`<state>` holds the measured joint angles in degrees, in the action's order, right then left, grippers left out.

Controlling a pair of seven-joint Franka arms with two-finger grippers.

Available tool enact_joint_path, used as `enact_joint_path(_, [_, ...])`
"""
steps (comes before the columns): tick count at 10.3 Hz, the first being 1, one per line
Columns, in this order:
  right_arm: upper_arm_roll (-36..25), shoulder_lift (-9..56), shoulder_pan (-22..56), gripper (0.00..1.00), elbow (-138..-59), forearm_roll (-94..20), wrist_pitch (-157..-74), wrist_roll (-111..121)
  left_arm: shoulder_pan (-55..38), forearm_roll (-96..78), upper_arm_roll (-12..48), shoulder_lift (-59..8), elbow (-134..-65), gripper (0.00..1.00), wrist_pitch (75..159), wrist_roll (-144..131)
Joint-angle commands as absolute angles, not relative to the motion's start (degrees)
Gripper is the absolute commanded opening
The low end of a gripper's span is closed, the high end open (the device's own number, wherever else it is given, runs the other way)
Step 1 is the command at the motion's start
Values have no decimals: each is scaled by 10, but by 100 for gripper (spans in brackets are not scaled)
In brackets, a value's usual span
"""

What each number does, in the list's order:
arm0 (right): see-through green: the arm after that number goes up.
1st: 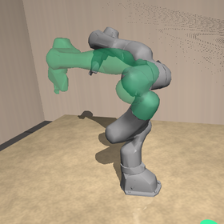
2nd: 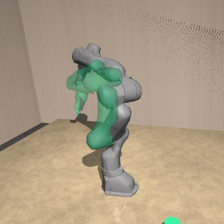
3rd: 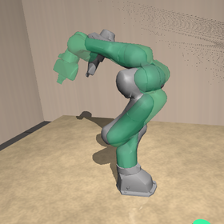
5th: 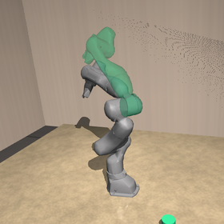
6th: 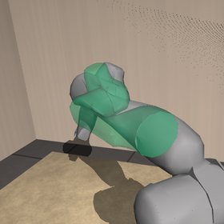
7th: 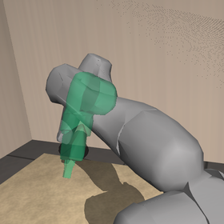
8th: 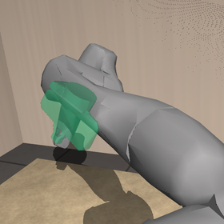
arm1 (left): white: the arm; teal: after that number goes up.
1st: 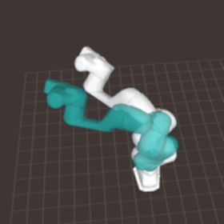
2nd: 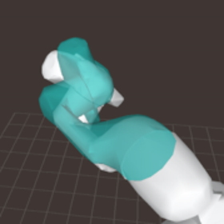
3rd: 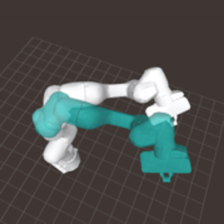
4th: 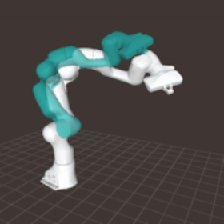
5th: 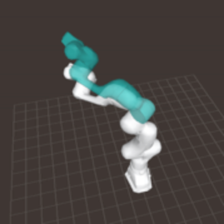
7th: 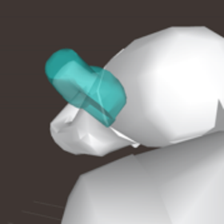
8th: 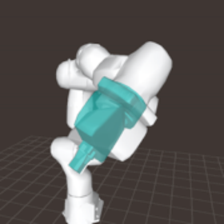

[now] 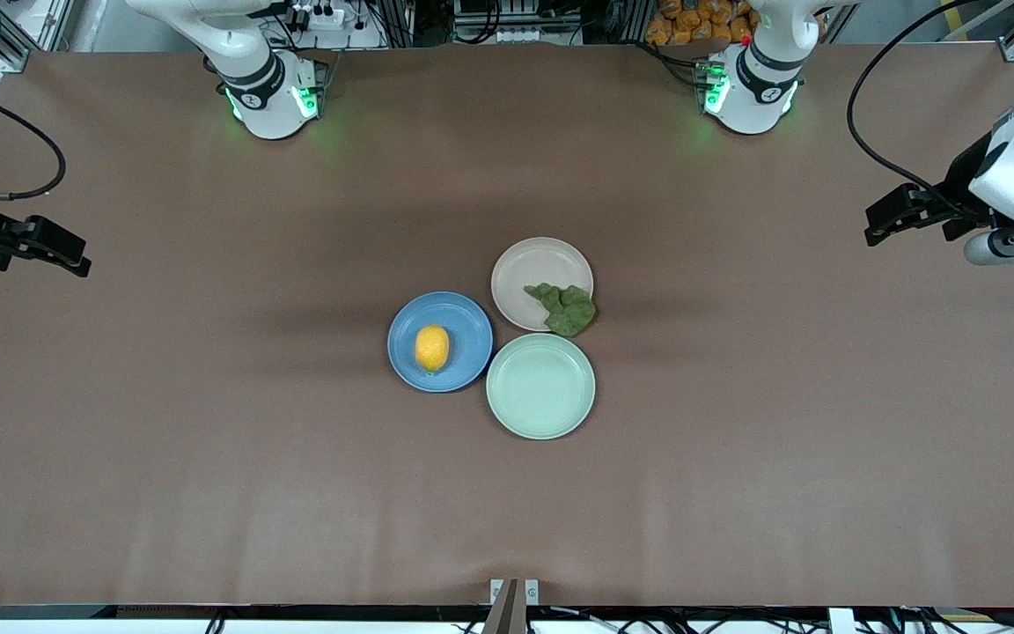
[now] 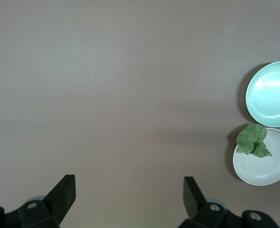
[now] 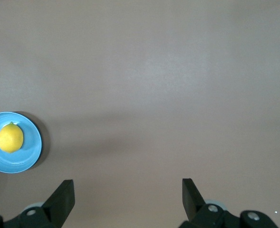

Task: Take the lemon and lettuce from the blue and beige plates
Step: 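Move the right gripper toward the lemon while the left gripper reaches the lettuce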

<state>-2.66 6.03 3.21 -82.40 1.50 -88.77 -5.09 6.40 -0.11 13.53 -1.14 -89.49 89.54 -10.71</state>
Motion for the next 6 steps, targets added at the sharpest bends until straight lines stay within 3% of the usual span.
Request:
enact_joint_path(1, [-23, 44, 34, 100, -843, 9, -890, -50, 66, -10, 134, -6, -894, 100, 889, -98])
enact_joint_path(6, [-21, 54, 31, 100, -842, 9, -889, -46, 53, -67, 164, -53, -904, 100, 924, -148])
